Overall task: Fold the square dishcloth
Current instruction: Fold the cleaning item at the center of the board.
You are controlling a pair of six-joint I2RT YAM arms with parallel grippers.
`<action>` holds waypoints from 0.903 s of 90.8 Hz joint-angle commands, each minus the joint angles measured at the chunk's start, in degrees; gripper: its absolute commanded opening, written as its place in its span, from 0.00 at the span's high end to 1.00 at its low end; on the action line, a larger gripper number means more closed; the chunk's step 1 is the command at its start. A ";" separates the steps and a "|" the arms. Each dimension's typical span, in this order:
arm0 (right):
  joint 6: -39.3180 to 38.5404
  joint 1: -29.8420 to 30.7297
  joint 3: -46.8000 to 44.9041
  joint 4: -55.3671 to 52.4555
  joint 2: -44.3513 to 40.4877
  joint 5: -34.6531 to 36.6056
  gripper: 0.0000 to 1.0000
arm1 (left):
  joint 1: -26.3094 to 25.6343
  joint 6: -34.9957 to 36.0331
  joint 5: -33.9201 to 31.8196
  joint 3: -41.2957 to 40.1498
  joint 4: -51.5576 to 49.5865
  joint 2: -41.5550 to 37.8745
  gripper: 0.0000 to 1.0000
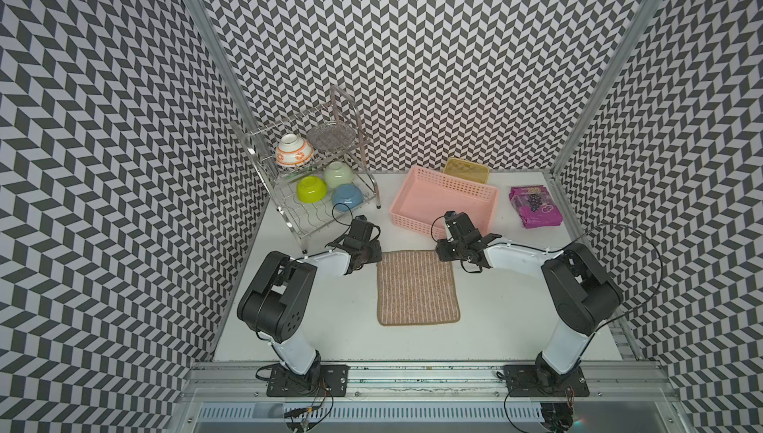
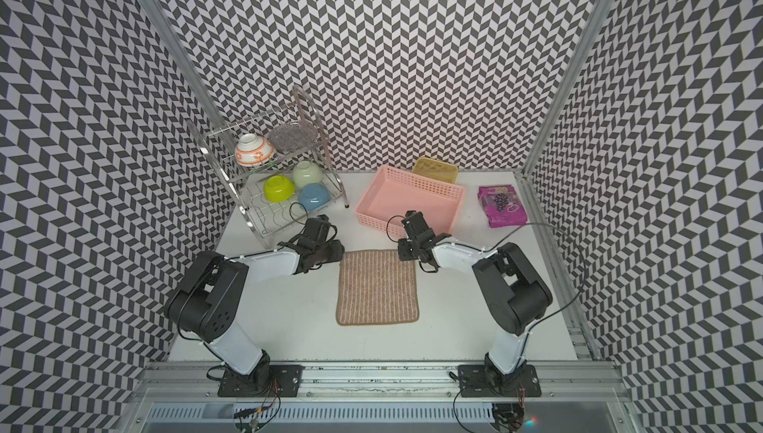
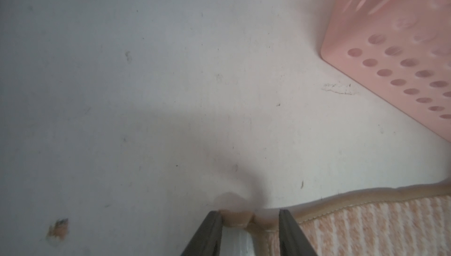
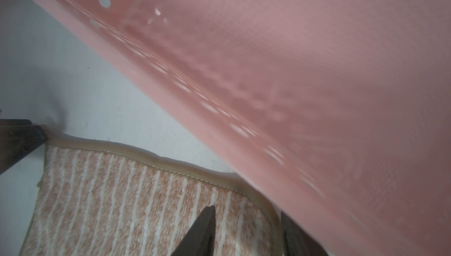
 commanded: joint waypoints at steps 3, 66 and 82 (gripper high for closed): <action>1.76 0.03 -1.90 3.10 0.74 0.97 0.54 | 0.15 0.51 0.21 0.78 0.68 0.95 0.70; 5.22 0.04 -6.08 4.43 -4.66 3.75 0.52 | 0.15 1.20 0.37 1.19 -0.45 1.33 1.00; 4.88 0.07 -6.44 6.21 -3.66 1.87 0.53 | 0.15 1.14 0.21 0.60 -0.08 1.01 1.00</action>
